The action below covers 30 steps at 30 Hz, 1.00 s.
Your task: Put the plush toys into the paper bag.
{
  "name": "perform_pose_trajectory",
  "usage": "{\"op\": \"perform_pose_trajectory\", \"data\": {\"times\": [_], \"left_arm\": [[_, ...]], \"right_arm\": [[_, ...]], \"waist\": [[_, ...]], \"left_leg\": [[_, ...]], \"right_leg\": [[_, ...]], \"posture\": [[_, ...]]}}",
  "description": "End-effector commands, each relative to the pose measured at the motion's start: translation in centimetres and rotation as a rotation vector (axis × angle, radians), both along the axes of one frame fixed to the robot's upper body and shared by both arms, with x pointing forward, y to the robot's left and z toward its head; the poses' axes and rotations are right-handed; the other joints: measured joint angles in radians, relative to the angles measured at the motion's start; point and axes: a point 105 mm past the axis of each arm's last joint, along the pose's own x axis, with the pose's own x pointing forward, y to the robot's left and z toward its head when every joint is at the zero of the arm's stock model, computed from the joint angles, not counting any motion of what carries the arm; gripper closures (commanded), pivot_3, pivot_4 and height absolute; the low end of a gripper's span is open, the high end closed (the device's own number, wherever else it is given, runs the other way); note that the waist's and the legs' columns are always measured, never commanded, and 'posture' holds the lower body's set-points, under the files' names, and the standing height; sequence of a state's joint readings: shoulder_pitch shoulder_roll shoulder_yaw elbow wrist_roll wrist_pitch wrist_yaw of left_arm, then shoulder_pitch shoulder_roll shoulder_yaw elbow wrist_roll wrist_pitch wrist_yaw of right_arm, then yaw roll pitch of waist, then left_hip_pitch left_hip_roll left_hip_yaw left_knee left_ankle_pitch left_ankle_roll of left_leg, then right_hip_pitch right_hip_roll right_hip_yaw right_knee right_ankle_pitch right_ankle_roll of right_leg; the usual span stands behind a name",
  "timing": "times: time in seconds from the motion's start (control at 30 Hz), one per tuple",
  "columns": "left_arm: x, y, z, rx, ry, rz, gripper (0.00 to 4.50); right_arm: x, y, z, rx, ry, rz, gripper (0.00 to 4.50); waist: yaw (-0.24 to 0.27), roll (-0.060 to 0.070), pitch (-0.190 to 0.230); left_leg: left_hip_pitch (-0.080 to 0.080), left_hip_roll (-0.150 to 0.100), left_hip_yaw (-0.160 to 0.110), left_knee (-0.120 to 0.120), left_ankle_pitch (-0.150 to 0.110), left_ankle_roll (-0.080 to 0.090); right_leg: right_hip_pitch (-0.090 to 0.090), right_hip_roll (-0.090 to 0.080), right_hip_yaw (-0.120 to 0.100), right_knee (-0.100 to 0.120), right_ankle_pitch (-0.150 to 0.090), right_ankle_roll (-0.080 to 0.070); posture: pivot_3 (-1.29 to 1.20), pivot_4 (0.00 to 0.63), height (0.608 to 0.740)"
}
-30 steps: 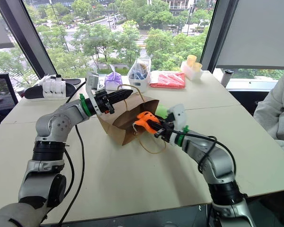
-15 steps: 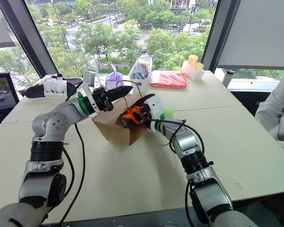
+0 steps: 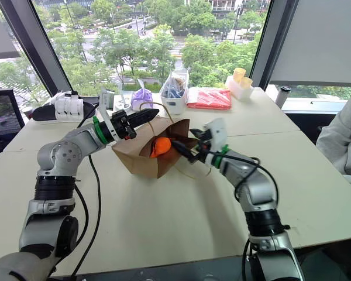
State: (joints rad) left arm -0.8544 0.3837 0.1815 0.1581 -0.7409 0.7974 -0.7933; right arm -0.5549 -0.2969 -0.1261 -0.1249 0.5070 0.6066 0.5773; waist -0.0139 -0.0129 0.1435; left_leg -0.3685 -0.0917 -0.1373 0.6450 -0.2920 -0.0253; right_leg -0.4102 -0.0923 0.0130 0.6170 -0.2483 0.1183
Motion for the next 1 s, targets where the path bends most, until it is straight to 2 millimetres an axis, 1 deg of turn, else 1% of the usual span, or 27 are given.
{"op": "perform_pose_trajectory", "data": {"times": [0.03, 0.1, 0.13, 0.17, 0.23, 0.37, 0.47, 0.57, 0.63, 0.7, 0.73, 0.8, 0.87, 0.9, 0.97, 1.0], "left_arm": [[-0.2, 0.4, 1.1, -0.003, -0.048, 0.005, 4.50], [-0.2, 0.3, 1.2, 0.000, -0.050, 0.003, 4.50], [-0.2, 0.3, 1.3, 0.003, -0.051, 0.000, 4.50], [-0.3, 0.3, 1.4, 0.005, -0.052, 0.000, 4.50], [-0.3, 0.4, 1.5, 0.008, -0.054, 0.000, 4.50], [-0.2, 0.6, 1.6, 0.021, -0.062, 0.013, 4.50], [-0.3, 0.5, 1.8, 0.023, -0.069, 0.016, 4.50], [-0.5, 0.4, 1.9, 0.022, -0.072, 0.017, 4.50], [-0.5, 0.5, 1.9, 0.022, -0.072, 0.020, 4.50], [-0.5, 0.5, 1.8, 0.027, -0.073, 0.027, 4.50], [-0.5, 0.6, 1.8, 0.027, -0.074, 0.032, 4.50], [-0.5, 0.7, 1.9, 0.026, -0.075, 0.037, 4.50], [-0.5, 0.6, 1.9, 0.025, -0.075, 0.038, 4.50], [-0.5, 0.6, 1.9, 0.025, -0.076, 0.038, 4.50], [-0.5, 0.6, 1.9, 0.024, -0.076, 0.038, 4.50], [-0.5, 0.6, 2.0, 0.024, -0.076, 0.038, 4.50]], "right_arm": [[0.9, -4.1, 2.1, 0.085, -0.031, -0.145, 0.06], [3.0, -6.5, 0.8, 0.002, -0.002, -0.300, 0.06], [3.9, -7.3, 0.0, -0.039, 0.018, -0.357, 0.06], [4.9, -7.7, -0.9, -0.089, 0.034, -0.400, 0.06], [6.4, -7.7, -2.3, -0.130, 0.079, -0.432, 0.06], [8.9, -7.2, -4.6, -0.172, 0.166, -0.467, 0.06], [10.0, -6.0, -5.5, -0.067, 0.259, -0.434, 0.06], [10.5, -4.6, -6.1, 0.052, 0.349, -0.381, 0.06], [10.5, -3.8, -6.7, 0.087, 0.405, -0.341, 0.06], [10.5, -3.5, -7.6, 0.078, 0.444, -0.331, 0.06], [10.4, -3.5, -8.3, 0.048, 0.462, -0.342, 0.28], [10.4, -3.6, -9.1, 0.000, 0.473, -0.363, 0.95], [10.4, -3.5, -9.1, 0.002, 0.472, -0.363, 1.85], [10.4, -3.4, -9.0, 0.005, 0.466, -0.360, 2.45], [10.5, -3.3, -8.8, 0.004, 0.455, -0.361, 3.40], [10.6, -3.4, -8.7, 0.004, 0.450, -0.364, 3.95]], "waist": [[-0.001, 0.000, 0.000], [-0.001, 0.000, 0.000], [-0.001, 0.000, 0.000], [-0.003, 0.000, 0.000], [-0.006, 0.000, 0.000], [-0.017, 0.000, 0.000], [-0.028, 0.000, 0.000], [-0.030, 0.000, 0.000], [-0.030, 0.000, 0.000], [-0.030, 0.000, 0.000], [-0.030, 0.000, 0.000], [-0.029, 0.000, 0.000], [-0.030, 0.000, 0.000], [-0.031, 0.000, 0.000], [-0.030, 0.000, 0.000], [-0.030, 0.000, 0.000]], "left_leg": [[0.000, 0.000, 0.000, 0.000, 0.000, 0.000], [0.001, 0.000, 0.000, 0.000, 0.000, 0.000], [0.001, 0.000, 0.001, 0.000, 0.000, 0.000], [0.001, 0.000, 0.001, 0.000, 0.000, 0.000], [0.001, 0.000, 0.002, -0.001, 0.000, 0.000], [0.001, 0.001, 0.003, -0.002, 0.000, 0.000], [0.001, 0.001, 0.003, -0.002, 0.000, 0.000], [0.001, 0.000, 0.002, -0.002, 0.000, 0.000], [0.001, 0.000, 0.002, -0.002, 0.000, 0.000], [0.001, 0.000, 0.001, -0.002, 0.000, 0.000], [0.001, 0.000, 0.001, -0.002, 0.000, 0.000], [0.001, 0.000, 0.001, -0.002, 0.000, 0.000], [0.001, 0.000, 0.001, -0.002, 0.000, 0.000], [0.001, 0.000, 0.001, -0.002, 0.000, 0.000], [0.001, 0.000, 0.001, -0.001, 0.000, 0.000], [0.001, 0.000, 0.001, -0.001, 0.000, 0.000]], "right_leg": [[0.000, 0.000, 0.000, 0.000, 0.000, 0.000], [0.001, 0.000, 0.001, 0.000, 0.000, 0.000], [0.001, 0.000, 0.001, 0.000, 0.000, 0.000], [0.001, 0.000, 0.001, 0.000, 0.000, 0.000], [0.000, 0.001, 0.002, 0.000, 0.000, 0.000], [-0.002, 0.001, 0.003, 0.001, 0.000, 0.000], [-0.002, 0.001, 0.003, 0.001, 0.000, 0.000], [-0.002, 0.001, 0.003, 0.001, 0.000, 0.000], [-0.001, 0.000, 0.003, 0.001, 0.000, 0.000], [-0.001, 0.000, 0.003, 0.001, 0.000, 0.000], [-0.001, 0.000, 0.003, 0.001, 0.000, 0.000], [-0.001, 0.000, 0.003, 0.001, 0.000, 0.000], [-0.001, 0.000, 0.003, 0.001, 0.000, 0.000], [-0.001, 0.000, 0.003, 0.001, 0.000, 0.000], [-0.001, 0.000, 0.003, 0.001, 0.000, 0.000], [-0.001, 0.000, 0.003, 0.001, 0.000, 0.000]], "posture": [[0.00, 0.150, 0.740], [0.00, 0.150, 0.740], [0.00, 0.150, 0.740], [0.00, 0.150, 0.740], [0.00, 0.150, 0.740], [0.00, 0.150, 0.740], [0.00, 0.150, 0.740], [0.00, 0.150, 0.740], [0.00, 0.150, 0.740], [0.00, 0.150, 0.740], [0.00, 0.150, 0.740], [0.00, 0.150, 0.740], [0.00, 0.150, 0.740], [0.00, 0.150, 0.740], [0.00, 0.150, 0.740], [0.00, 0.150, 0.740]]}}
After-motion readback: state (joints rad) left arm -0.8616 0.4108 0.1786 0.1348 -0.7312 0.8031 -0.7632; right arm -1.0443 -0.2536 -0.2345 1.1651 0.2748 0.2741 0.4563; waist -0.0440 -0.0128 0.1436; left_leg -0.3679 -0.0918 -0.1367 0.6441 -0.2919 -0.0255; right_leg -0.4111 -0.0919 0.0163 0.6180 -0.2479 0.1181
